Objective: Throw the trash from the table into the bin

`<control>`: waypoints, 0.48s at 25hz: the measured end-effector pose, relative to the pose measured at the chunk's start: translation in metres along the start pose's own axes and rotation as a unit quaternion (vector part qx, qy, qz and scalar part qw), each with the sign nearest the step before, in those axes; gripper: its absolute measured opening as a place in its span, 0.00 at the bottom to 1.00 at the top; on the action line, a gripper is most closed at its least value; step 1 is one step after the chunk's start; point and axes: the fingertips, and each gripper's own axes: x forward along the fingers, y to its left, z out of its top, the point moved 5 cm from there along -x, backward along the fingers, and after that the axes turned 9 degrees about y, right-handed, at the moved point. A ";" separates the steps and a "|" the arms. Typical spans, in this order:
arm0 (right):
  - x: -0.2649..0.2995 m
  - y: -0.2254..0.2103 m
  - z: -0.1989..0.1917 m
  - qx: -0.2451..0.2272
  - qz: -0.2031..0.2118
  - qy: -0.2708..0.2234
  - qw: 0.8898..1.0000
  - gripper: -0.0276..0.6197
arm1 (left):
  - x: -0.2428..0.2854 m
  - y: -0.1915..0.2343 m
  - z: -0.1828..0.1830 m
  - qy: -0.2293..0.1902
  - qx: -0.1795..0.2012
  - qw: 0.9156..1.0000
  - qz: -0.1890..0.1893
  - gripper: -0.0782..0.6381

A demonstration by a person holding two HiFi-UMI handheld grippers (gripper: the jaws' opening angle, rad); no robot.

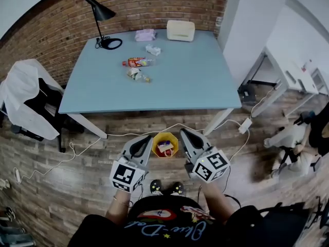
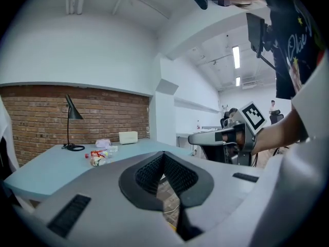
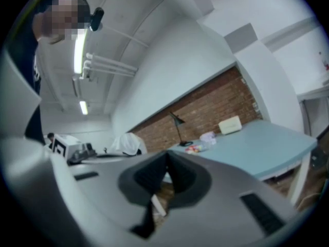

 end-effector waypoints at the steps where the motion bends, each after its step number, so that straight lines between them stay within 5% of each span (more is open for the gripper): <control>1: 0.001 0.003 0.001 -0.003 0.004 0.001 1.000 0.05 | -0.001 0.001 0.002 -0.002 0.001 1.000 0.001 0.12; 12: -0.003 0.017 0.018 -0.032 0.023 -0.006 0.999 0.05 | -0.015 0.002 0.014 -0.016 0.011 1.000 0.014 0.12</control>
